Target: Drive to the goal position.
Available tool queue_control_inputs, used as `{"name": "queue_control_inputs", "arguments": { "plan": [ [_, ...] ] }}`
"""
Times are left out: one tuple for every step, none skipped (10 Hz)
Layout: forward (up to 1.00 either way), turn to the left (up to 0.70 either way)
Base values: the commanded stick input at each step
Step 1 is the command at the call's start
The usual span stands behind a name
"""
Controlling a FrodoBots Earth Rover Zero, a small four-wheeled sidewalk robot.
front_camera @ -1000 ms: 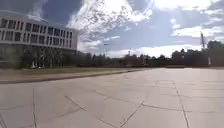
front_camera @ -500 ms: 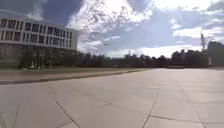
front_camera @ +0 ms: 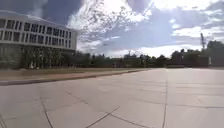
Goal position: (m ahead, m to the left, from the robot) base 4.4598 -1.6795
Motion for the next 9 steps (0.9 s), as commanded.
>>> {"name": "queue_control_inputs", "arguments": {
  "plan": [
    [0.66,-0.21],
    [0.70,-0.33],
    [0.70,-0.34],
    [0.70,-0.35],
    [0.70,-0.36],
    [0.70,-0.36],
    [0.70,-0.36],
    [0.70,-0.36],
    [0.70,-0.36]
  ]
}}
